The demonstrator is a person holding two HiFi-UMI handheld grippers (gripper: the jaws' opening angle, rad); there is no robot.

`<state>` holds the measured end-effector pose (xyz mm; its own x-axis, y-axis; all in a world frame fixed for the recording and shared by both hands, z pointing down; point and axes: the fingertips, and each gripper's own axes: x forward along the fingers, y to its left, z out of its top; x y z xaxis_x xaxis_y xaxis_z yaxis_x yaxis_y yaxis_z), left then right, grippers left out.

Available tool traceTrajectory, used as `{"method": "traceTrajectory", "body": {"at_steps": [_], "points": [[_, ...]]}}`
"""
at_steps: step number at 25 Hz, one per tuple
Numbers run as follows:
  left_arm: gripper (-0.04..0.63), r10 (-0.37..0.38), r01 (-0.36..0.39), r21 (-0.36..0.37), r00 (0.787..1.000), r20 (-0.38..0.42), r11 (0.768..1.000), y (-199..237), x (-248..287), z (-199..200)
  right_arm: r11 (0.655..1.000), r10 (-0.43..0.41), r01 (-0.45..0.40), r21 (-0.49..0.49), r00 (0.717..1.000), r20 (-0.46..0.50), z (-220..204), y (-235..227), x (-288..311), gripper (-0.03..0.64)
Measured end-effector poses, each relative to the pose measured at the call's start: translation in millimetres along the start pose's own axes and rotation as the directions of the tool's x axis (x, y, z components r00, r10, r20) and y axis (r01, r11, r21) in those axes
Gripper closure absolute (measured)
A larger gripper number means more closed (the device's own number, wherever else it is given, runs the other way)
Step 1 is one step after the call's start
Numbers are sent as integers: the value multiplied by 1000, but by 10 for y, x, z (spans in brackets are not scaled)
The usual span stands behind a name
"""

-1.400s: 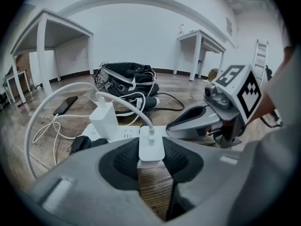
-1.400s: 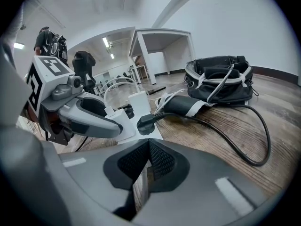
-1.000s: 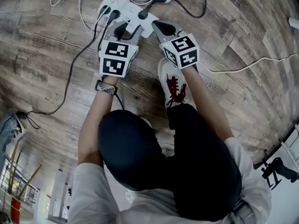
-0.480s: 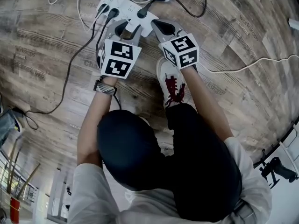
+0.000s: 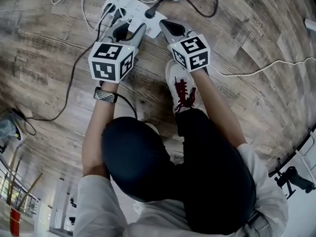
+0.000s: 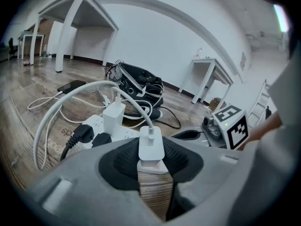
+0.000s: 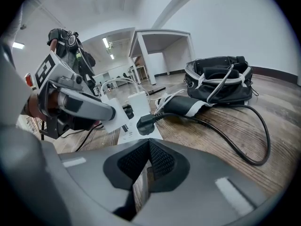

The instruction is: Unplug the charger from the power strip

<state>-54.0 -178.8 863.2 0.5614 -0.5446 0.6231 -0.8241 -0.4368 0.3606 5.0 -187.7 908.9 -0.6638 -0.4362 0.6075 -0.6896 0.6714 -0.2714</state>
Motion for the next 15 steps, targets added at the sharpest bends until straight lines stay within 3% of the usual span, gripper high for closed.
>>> {"method": "traceTrajectory", "body": {"at_steps": [3, 9, 15], "points": [[456, -41, 42, -34, 999, 16, 999, -50, 14, 9, 1000, -2, 2, 5, 1000, 0, -5, -3, 3, 615], [456, -117, 116, -29, 993, -10, 993, -209, 60, -6, 1000, 0, 0, 12, 1000, 2, 5, -5, -4, 615], [456, -91, 90, -51, 995, -28, 995, -138, 133, -98, 1000, 4, -4, 26, 1000, 7, 0, -1, -1, 615]]}}
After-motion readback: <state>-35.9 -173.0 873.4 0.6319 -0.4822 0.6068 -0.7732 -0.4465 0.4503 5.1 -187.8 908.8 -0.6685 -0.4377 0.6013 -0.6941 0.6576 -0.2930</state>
